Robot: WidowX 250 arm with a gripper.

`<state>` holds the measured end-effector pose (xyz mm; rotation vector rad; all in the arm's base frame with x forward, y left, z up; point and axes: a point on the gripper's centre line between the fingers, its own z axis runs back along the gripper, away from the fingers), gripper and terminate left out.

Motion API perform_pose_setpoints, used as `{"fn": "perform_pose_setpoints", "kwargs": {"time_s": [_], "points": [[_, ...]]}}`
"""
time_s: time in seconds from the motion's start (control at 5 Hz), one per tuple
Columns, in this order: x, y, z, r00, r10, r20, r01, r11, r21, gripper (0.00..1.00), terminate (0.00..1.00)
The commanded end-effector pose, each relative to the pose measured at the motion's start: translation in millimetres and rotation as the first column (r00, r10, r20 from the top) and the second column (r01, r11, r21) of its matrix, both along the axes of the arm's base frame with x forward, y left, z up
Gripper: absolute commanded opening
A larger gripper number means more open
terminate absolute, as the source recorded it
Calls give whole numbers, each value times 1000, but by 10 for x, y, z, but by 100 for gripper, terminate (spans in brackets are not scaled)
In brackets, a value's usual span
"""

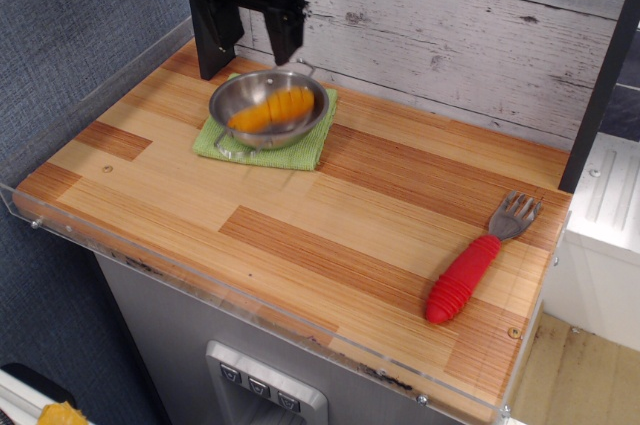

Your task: Place the fish inside the colander

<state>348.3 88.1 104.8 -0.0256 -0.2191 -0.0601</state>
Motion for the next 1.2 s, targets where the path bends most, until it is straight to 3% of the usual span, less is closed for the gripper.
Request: {"fn": "perform_pose_setpoints", "kwargs": {"time_s": [0.0, 0.2, 0.4, 0.8, 1.0], "points": [[-108, -160, 332, 997, -25, 66, 24, 999, 24, 100, 0], [-294, -439, 614, 987, -93, 131, 101, 993, -56, 100, 0], [-478, -600, 669, 989, -94, 118, 104, 991, -81, 100, 0], [-603, -692, 562, 995, -97, 2, 97, 994, -41, 100, 0], [-617, -693, 550, 994, -105, -30, 104, 994, -37, 100, 0]]}}
